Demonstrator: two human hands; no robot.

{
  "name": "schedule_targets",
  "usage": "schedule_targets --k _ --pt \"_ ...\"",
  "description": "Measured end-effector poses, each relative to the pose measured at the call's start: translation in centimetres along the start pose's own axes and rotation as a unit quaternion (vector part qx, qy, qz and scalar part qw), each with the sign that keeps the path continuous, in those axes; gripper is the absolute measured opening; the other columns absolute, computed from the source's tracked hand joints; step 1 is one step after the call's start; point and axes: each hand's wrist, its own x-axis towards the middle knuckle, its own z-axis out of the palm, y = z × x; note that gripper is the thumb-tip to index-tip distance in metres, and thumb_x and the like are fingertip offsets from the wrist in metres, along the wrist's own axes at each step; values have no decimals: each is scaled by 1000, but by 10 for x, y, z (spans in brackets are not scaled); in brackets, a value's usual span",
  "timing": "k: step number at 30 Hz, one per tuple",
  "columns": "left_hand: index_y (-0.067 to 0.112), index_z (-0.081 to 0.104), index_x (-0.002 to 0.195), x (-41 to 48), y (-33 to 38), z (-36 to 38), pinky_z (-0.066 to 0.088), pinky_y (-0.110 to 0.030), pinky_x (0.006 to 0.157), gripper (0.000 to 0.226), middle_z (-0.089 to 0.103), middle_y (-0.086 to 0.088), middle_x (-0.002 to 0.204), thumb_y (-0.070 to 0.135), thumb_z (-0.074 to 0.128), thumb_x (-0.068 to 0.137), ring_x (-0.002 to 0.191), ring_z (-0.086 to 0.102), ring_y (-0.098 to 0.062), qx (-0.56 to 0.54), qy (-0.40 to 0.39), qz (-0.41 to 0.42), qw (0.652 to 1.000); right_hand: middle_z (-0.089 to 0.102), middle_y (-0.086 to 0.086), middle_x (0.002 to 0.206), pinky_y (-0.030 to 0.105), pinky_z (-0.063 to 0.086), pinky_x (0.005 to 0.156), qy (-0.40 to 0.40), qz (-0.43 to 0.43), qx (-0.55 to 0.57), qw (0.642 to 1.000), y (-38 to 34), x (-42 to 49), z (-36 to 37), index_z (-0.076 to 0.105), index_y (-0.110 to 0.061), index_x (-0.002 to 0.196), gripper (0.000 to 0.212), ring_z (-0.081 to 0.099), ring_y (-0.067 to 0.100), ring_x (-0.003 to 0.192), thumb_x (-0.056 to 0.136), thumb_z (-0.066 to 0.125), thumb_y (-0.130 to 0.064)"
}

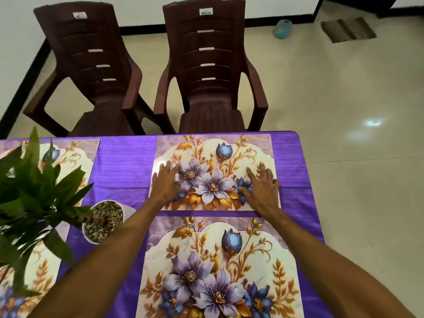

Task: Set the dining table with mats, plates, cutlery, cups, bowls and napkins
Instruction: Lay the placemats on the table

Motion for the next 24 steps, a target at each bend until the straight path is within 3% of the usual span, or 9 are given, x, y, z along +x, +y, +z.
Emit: schedule_targets --k 8,19,24 --pt "26 32 153 -15 2 14 30 -63 112 70 8 -8 166 28 67 93 152 9 -34 -3 -18 6 1000 7 10 168 59 22 115 4 -9 -25 1000 7 2 3 28 -34 155 76 13 38 152 91 50 -68" --pt "26 36 151 -13 0 18 35 -64 108 67 12 -9 166 26 68 92 150 15 -35 -4 -18 17 1000 2 9 168 59 14 118 -1 -5 -18 1000 11 0 9 23 -34 157 75 6 37 153 93 47 -66" --pt "25 35 151 -14 5 19 30 -66 110 68 11 -8 166 26 68 92 150 13 -35 -8 -16 12 1000 1 8 168 59 13 119 -2 -3 -16 1000 14 1 7 22 -35 157 76 5 36 154 93 46 -67"
